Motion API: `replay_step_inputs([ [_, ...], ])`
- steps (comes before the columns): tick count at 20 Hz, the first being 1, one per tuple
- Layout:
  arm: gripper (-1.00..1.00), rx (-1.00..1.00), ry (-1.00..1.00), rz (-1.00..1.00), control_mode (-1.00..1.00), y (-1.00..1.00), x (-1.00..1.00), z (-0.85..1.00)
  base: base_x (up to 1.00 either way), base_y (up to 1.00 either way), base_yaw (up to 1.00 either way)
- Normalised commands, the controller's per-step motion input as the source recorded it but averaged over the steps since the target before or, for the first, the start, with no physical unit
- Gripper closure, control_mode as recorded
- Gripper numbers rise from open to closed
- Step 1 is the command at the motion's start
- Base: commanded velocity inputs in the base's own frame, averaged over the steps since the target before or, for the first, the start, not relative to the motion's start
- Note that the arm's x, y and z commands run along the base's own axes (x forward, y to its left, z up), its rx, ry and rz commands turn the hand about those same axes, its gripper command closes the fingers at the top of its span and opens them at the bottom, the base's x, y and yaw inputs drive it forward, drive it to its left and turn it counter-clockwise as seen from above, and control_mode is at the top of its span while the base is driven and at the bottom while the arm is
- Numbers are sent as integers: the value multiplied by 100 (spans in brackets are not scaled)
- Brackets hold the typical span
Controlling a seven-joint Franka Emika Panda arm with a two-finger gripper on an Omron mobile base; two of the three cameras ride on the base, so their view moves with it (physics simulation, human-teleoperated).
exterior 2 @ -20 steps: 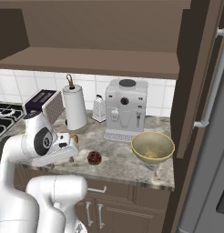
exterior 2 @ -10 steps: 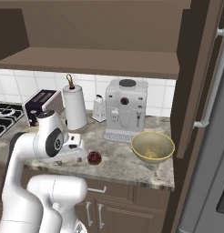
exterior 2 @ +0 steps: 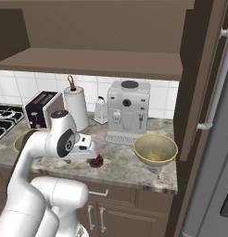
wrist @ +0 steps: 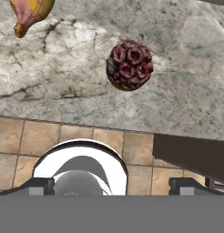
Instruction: Pick both bowls and place them on the counter. Then place the chicken drumstick in one bowl and place the cake in the other bowl.
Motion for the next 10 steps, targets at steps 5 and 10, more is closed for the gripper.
replay_step_inputs([
  [5, -100, 7, -1, 0, -100, -11, 35, -6, 0, 0, 0],
  [10, -100, 4, 0, 0, -100, -1, 39, -12, 0, 0, 0],
])
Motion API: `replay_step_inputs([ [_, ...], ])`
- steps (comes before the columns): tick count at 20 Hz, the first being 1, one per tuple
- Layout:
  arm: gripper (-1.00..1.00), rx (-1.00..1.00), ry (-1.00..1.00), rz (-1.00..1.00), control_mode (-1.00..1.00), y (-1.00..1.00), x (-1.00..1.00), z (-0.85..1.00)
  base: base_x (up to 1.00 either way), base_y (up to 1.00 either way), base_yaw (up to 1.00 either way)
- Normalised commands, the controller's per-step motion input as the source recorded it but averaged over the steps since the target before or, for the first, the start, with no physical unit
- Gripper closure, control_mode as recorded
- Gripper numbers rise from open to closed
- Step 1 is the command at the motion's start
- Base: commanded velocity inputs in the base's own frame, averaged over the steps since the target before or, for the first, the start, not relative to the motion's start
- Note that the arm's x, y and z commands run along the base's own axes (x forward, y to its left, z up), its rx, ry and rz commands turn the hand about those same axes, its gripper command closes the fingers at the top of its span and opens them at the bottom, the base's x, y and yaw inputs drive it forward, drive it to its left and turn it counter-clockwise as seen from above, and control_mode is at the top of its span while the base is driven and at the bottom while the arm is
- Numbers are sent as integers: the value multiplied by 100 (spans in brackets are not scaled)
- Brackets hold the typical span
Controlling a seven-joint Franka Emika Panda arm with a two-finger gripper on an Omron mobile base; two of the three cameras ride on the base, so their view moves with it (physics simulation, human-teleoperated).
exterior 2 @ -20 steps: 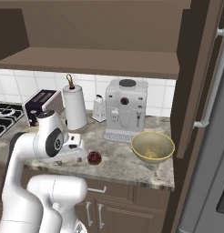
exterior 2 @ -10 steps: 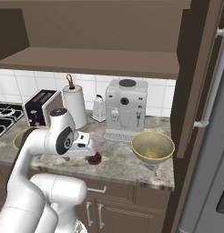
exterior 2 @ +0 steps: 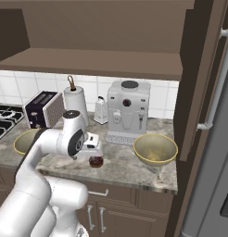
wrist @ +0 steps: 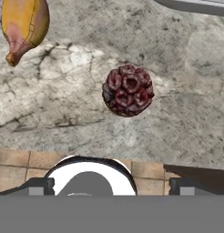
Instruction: Pick both bowls and place them on the counter. Then place the chicken drumstick in one bowl and place the cake in the other bowl.
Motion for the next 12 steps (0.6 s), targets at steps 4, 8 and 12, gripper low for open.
replay_step_inputs([
  [4, -100, 2, 0, 0, -100, 0, 37, -15, 0, 0, 0],
  [8, -100, 0, 0, 0, -100, 0, 33, -10, 0, 0, 0],
  [12, -100, 0, 0, 0, -100, -3, 14, -7, 0, 0, 0],
])
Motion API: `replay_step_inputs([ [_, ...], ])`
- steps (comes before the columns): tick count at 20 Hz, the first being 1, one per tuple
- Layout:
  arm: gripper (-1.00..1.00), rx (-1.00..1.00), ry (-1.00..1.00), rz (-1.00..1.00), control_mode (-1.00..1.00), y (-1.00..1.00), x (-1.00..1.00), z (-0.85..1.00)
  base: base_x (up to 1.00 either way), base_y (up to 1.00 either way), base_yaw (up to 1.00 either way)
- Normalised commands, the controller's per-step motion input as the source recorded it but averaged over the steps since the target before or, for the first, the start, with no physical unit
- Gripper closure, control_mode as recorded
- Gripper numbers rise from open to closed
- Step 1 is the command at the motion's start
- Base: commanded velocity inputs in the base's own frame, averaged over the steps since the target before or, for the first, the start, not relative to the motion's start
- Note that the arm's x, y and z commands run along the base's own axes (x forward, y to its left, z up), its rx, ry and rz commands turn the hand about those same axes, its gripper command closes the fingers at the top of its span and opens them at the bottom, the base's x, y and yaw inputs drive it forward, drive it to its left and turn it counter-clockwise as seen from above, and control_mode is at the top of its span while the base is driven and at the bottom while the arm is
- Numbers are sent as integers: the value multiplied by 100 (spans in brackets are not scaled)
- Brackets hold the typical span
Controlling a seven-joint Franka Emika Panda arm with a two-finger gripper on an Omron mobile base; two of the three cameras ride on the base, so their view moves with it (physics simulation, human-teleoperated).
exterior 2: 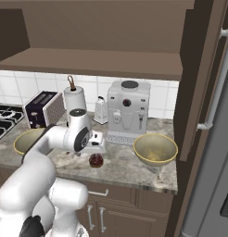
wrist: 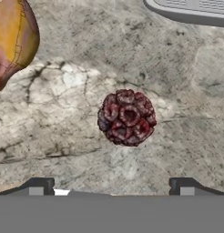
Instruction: Pick both bowls and place them on the counter. Then place the chicken drumstick in one bowl and place the cake in the other bowl.
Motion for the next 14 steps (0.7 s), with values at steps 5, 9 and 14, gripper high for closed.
replay_step_inputs([
  [5, -100, 1, 0, -1, -100, -6, 2, -14, 0, 0, 0],
  [9, -100, 1, 0, -1, -100, -4, -1, -18, 0, 0, 0],
  [14, -100, 0, 1, 0, -100, -2, 2, -25, 0, 0, 0],
])
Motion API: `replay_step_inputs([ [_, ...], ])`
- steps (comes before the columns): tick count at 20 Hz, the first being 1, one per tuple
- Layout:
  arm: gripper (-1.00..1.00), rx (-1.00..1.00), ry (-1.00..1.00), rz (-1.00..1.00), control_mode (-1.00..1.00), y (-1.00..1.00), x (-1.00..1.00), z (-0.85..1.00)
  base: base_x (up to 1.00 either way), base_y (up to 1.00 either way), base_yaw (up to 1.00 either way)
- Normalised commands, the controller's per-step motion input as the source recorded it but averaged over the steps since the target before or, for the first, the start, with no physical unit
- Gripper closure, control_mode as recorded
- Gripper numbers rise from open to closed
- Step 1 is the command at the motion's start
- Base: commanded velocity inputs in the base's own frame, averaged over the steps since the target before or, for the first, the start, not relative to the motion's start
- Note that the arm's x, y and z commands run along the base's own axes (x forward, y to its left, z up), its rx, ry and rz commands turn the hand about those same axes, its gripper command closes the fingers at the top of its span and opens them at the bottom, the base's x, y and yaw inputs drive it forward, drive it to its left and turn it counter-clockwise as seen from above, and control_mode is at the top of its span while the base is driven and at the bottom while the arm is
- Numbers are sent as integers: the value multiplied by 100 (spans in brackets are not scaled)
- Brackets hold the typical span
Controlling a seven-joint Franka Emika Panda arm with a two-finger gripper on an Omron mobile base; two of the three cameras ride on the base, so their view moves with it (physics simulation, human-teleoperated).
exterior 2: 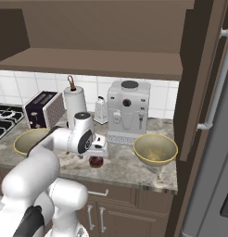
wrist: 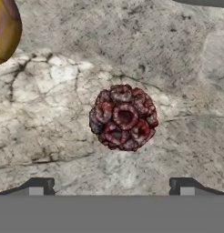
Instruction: Pick both bowls and place them on the counter. Then place the chicken drumstick in one bowl and place the cake in the other bowl.
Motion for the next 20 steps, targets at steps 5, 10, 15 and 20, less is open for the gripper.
replay_step_inputs([
  [5, -100, 0, 1, 0, -100, -3, 11, -15, 0, 0, 0],
  [10, -100, 0, 0, 0, -100, -4, 12, -14, 0, 0, 0],
  [15, -100, 0, 0, 0, -100, -2, 18, -10, 0, 0, 0],
  [20, -100, 0, 1, 0, -100, 0, 17, -10, 0, 0, 0],
])
